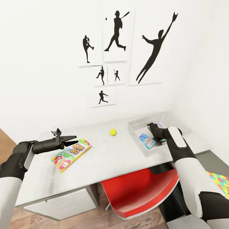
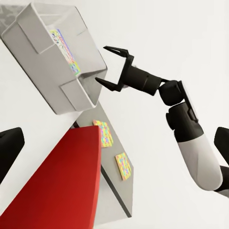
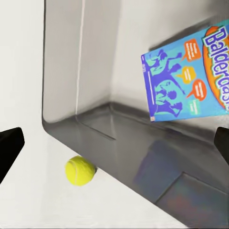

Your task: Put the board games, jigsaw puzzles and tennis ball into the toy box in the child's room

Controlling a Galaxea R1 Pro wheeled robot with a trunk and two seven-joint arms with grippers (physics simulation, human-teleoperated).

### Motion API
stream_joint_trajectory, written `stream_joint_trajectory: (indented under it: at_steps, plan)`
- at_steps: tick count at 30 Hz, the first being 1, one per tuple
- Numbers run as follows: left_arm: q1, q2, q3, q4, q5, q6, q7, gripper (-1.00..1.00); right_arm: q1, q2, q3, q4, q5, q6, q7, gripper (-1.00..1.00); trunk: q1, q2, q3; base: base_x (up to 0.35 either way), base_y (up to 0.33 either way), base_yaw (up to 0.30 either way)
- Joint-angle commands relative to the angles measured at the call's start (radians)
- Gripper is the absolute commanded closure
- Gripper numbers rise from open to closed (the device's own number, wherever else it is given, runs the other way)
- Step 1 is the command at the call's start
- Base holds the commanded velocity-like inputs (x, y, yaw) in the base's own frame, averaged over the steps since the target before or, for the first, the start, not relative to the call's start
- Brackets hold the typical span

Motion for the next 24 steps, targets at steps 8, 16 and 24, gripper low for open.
stream_joint_trajectory:
  at_steps: [8,16,24]
  plan:
    - [-0.001,0.001,0.0,0.0,0.001,0.011,-0.003,-1.0,-0.009,-0.001,-0.008,-0.064,-0.004,0.073,-0.011,-1.0,0.001,-0.002,-0.002,0.0,0.0,0.0]
    - [-0.001,0.0,0.0,0.0,0.001,0.011,-0.003,-1.0,-0.01,-0.002,-0.01,-0.102,-0.005,0.085,-0.115,-1.0,0.001,-0.002,-0.002,0.0,0.0,0.0]
    - [-0.001,0.001,-0.001,0.0,0.001,0.011,-0.003,-1.0,-0.007,-0.014,-0.022,-0.125,-0.016,0.113,-0.135,-1.0,0.001,-0.002,-0.002,0.0,0.0,0.0]
